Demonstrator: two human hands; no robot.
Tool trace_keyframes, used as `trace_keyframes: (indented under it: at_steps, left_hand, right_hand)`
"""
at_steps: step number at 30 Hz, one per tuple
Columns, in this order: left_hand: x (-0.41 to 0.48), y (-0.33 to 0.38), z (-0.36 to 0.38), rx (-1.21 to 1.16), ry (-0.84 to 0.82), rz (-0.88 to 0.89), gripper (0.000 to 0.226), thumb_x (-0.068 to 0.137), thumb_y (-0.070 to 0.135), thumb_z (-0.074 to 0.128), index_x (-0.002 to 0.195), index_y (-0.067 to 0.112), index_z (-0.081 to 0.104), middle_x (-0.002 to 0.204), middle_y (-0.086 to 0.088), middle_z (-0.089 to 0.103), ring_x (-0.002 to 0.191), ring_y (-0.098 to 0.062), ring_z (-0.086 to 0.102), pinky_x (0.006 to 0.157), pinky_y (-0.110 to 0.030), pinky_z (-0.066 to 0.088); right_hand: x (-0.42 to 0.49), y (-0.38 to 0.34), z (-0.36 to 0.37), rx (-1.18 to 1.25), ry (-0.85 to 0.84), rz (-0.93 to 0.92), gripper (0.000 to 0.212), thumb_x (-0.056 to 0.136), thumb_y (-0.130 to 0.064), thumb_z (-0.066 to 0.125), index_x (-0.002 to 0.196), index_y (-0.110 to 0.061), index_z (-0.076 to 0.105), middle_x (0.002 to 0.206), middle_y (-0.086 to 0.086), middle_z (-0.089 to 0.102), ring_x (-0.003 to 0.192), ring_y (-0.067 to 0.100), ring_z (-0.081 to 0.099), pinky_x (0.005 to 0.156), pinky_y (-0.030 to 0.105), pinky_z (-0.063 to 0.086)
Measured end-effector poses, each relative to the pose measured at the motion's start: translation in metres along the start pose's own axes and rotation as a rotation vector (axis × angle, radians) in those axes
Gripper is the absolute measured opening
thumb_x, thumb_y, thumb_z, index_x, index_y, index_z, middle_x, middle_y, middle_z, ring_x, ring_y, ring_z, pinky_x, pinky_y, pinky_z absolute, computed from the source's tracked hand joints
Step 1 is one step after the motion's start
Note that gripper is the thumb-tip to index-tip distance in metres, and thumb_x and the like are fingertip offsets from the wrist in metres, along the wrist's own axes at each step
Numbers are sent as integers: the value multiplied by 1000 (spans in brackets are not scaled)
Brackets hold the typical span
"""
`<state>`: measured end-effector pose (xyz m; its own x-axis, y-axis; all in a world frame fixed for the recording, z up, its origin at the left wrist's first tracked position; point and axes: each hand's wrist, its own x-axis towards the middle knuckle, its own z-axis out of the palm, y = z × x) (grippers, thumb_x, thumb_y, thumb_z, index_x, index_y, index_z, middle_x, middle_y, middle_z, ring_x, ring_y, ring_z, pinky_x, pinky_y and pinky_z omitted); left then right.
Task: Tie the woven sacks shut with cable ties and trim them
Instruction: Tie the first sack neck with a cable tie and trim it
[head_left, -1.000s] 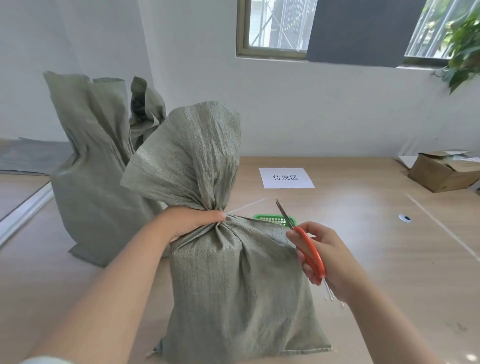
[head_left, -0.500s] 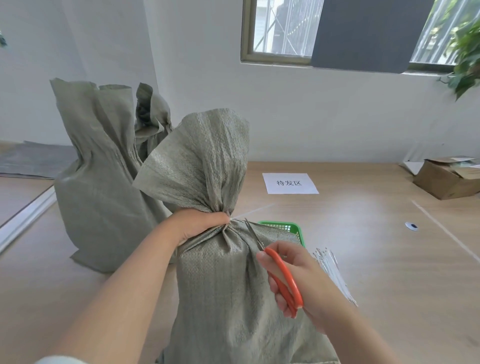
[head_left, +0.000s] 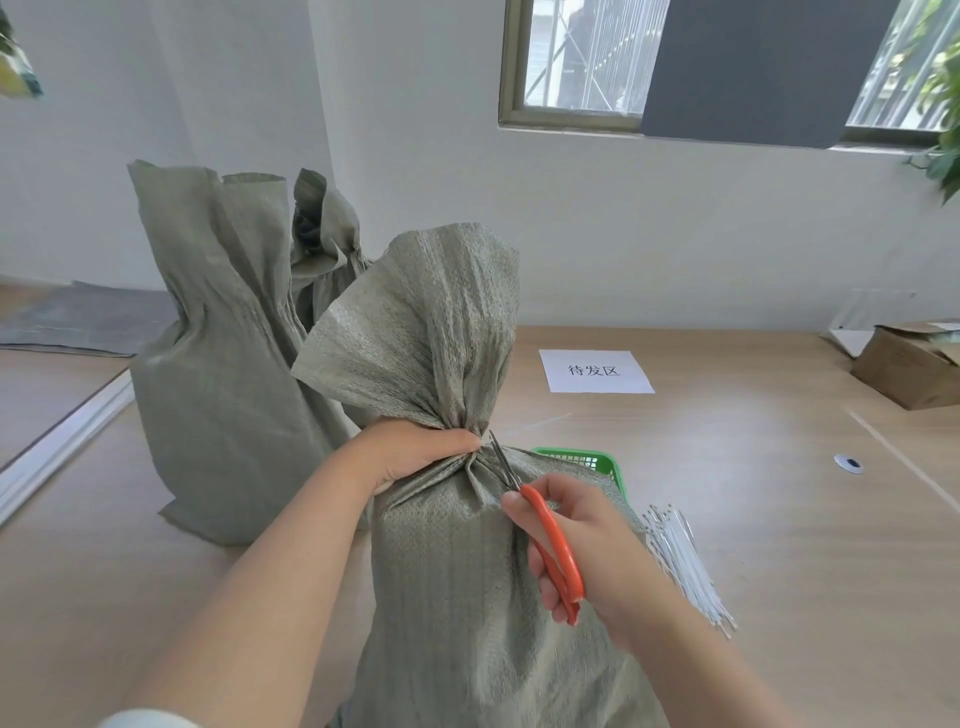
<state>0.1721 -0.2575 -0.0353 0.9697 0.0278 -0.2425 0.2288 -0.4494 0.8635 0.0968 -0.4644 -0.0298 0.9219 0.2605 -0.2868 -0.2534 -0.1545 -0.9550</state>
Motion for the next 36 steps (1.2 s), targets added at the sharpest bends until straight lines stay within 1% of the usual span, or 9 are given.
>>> trace_keyframes:
  at_steps: [3, 7, 10, 15, 19, 21, 27, 31, 36]
  left_hand:
    - [2, -2, 0, -24, -12, 0, 18, 77, 37, 84, 88, 30, 71, 97, 10, 73, 86, -6, 66, 88, -22, 48]
    - [6, -6, 0, -37, -15, 27, 24, 70, 42, 88, 83, 28, 73, 90, 15, 73, 90, -5, 68, 92, -24, 50]
    - [8, -7, 0, -47, -35, 65, 17, 78, 33, 84, 90, 27, 73, 87, 20, 70, 91, -3, 67, 91, -22, 48]
    - [10, -8, 2, 2, -8, 120, 36, 80, 37, 82, 110, 20, 76, 97, 15, 72, 104, -8, 66, 92, -19, 44]
    - [8, -6, 3, 79, -7, 148, 28, 83, 39, 79, 107, 26, 73, 91, 25, 65, 91, 6, 61, 70, 3, 38]
    - [8, -7, 4, 97, -1, 175, 31, 85, 40, 77, 112, 26, 72, 90, 28, 61, 93, 4, 59, 65, 6, 35]
    - [8, -8, 3, 101, 31, 172, 38, 83, 43, 77, 115, 22, 74, 98, 18, 66, 105, -4, 60, 77, -6, 39]
    - [5, -7, 3, 102, -4, 158, 29, 85, 43, 75, 108, 25, 74, 90, 23, 63, 96, -1, 58, 67, 4, 36]
    - [4, -8, 0, 86, -50, 84, 19, 78, 54, 77, 81, 36, 72, 84, 27, 67, 96, -3, 63, 91, -20, 43]
  right_hand:
    - [1, 1, 3, -12, 10, 6, 27, 92, -39, 66, 100, -15, 58, 59, 11, 55, 38, 22, 49, 37, 22, 38]
    - [2, 0, 5, -44, 23, 3, 25, 93, -40, 65, 97, -16, 58, 58, 10, 55, 37, 22, 49, 37, 23, 38]
    - [0, -1, 4, -67, 26, 0, 25, 93, -40, 64, 96, -16, 57, 59, 10, 55, 37, 21, 50, 37, 23, 38]
    - [-1, -1, 5, -69, 33, 6, 27, 94, -39, 62, 101, -14, 55, 58, 9, 55, 35, 20, 49, 36, 21, 36]
    - [-1, 1, 10, -51, 49, 6, 27, 94, -41, 62, 104, -18, 51, 61, 12, 55, 36, 21, 47, 37, 21, 35]
    - [0, 2, 12, -50, 60, 3, 27, 93, -42, 62, 104, -20, 50, 62, 13, 55, 37, 21, 48, 37, 22, 35]
    - [-1, 3, 15, -23, 79, -18, 26, 93, -43, 62, 104, -24, 50, 65, 14, 53, 37, 21, 47, 37, 22, 36]
    - [-2, 7, 17, 26, 73, -6, 27, 93, -44, 63, 105, -24, 50, 63, 13, 54, 40, 22, 48, 37, 22, 38]
    - [-4, 5, 17, 6, 66, -5, 27, 92, -45, 62, 105, -25, 49, 63, 13, 55, 38, 22, 49, 38, 23, 38]
